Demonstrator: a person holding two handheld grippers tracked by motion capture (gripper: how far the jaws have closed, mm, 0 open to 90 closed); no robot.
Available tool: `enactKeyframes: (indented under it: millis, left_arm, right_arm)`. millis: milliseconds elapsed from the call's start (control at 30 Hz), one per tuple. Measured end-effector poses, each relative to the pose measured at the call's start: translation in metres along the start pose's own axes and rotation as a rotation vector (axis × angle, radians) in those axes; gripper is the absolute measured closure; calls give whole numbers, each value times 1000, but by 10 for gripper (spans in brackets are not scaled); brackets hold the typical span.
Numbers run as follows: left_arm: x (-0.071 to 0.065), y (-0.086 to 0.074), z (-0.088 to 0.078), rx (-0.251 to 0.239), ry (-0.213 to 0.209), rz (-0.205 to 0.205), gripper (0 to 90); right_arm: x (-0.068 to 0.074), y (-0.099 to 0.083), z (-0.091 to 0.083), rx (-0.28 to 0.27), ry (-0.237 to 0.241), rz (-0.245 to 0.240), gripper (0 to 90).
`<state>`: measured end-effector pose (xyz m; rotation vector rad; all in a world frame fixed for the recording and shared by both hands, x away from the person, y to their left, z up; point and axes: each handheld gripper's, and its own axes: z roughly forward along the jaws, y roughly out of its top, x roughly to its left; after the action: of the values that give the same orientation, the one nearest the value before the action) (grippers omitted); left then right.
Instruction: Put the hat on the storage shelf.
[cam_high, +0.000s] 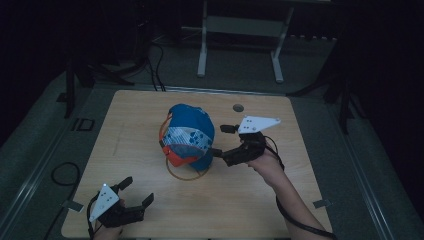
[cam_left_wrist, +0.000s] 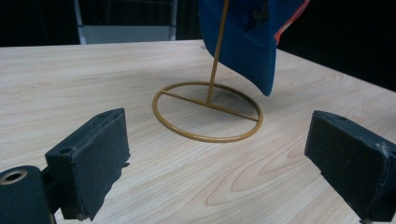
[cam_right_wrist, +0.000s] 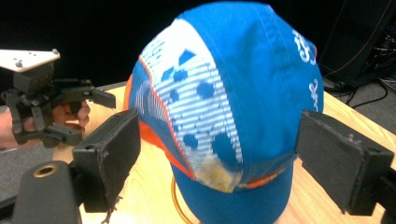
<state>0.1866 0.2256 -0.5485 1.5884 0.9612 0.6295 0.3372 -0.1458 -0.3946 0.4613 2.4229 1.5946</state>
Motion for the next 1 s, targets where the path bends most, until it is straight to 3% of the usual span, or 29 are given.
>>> enactKeyframes:
  millis: [400,1000]
  left_arm:
    - [-1,-1,2,12,-2,10,60]
    - [-2,-3,6,37,-4,18,64]
  right_arm:
    - [2,-40,-10,-17,5,27,140]
    - [-4,-108,-10,50,-31,42,140]
